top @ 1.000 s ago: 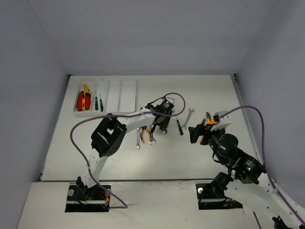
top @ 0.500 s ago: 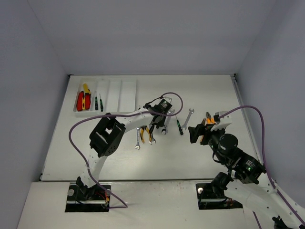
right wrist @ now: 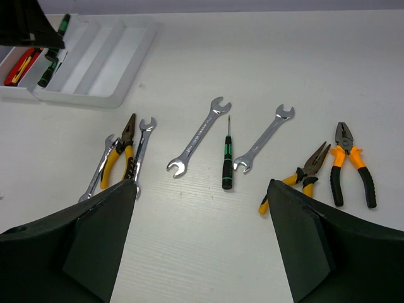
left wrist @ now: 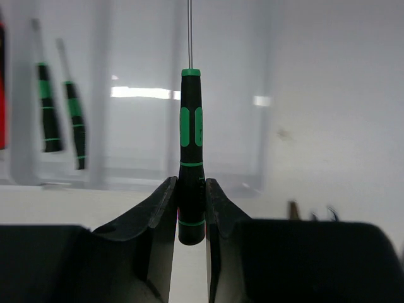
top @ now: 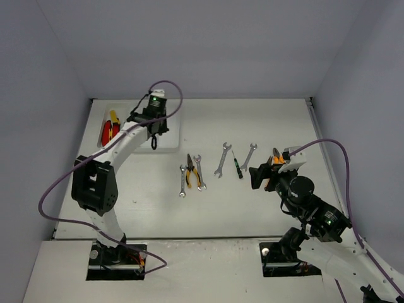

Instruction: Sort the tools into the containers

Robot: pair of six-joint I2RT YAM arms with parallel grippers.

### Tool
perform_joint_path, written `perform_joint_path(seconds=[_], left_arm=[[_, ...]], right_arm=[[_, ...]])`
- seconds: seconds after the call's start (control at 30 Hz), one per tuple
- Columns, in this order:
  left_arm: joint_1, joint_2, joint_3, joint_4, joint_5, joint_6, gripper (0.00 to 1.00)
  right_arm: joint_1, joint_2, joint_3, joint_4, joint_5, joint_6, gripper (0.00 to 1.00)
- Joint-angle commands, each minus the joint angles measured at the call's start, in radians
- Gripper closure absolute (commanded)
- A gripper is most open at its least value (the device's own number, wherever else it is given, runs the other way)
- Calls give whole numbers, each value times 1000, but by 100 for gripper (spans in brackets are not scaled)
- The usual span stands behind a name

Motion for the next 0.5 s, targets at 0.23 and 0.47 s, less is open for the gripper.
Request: perform_joint_path(seconds=[0.23, 0.47], left_arm=[[265, 195, 233, -73, 5, 156, 95], [307, 257, 296, -101, -13, 190, 73]], right_arm=[[-3, 8, 6, 48, -6, 10, 17], [-2, 6, 6, 49, -2, 12, 17]])
